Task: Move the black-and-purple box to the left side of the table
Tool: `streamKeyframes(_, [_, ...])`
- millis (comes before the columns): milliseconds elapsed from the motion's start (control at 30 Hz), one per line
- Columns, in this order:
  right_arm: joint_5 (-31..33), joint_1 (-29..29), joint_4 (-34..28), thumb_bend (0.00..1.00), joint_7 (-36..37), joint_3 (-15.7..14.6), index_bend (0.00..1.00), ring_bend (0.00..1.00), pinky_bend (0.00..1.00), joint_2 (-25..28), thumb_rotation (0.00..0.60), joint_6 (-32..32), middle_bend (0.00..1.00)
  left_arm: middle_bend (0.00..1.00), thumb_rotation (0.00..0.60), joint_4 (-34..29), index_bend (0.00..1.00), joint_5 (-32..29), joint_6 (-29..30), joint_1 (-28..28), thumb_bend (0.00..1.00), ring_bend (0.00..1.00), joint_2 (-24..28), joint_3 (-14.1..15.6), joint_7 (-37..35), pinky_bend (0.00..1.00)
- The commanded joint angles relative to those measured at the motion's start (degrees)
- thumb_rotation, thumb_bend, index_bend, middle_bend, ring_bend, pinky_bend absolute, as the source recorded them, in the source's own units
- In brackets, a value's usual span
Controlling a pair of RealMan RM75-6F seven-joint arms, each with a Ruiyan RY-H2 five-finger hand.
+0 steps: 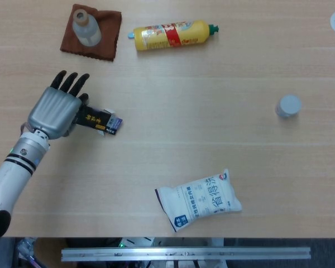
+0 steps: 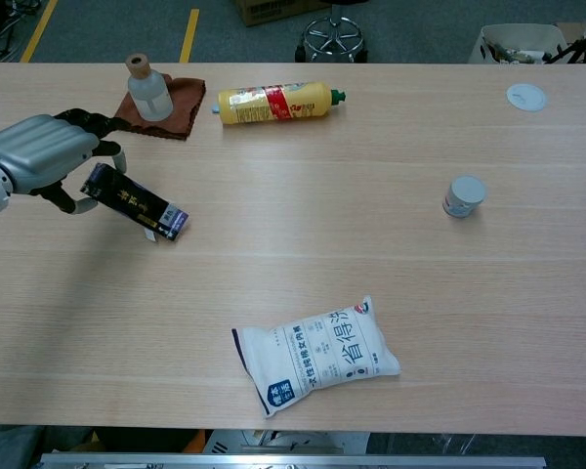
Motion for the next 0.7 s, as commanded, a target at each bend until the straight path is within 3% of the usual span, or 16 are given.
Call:
streamKeyframes(33, [0.0,0.0,-0.2,0.23,-0.1,0.1,0.31,0.15,0.22,0.1,0.6,0.1,0.22,0.0,0.6,-2.7,0.44,0.5,2.7,0.0,0.31,0.0,2.3,0.4,4.2,0.05])
streamKeyframes(433, [-0.2,0.2,-0.8,0.23,-0.7,0.1,0.31,0.15,0.22,0.3,0.6,0.1,0.22,0.0,0.6,-7.7,0.44,1.5,6.9,-0.5,0.31,0.0,9.3,0.4,14.0,0.05])
streamKeyframes(700, [-0.2,0.3,-0.8,0.23,-0.8,0.0,0.31,0.15,0.22,0.2,0.6,-0.1,0.22,0.0,0.6,-5.6,0.44,6.9,9.5,-0.2,0.31,0.0,9.0,2.5,21.3,0.05])
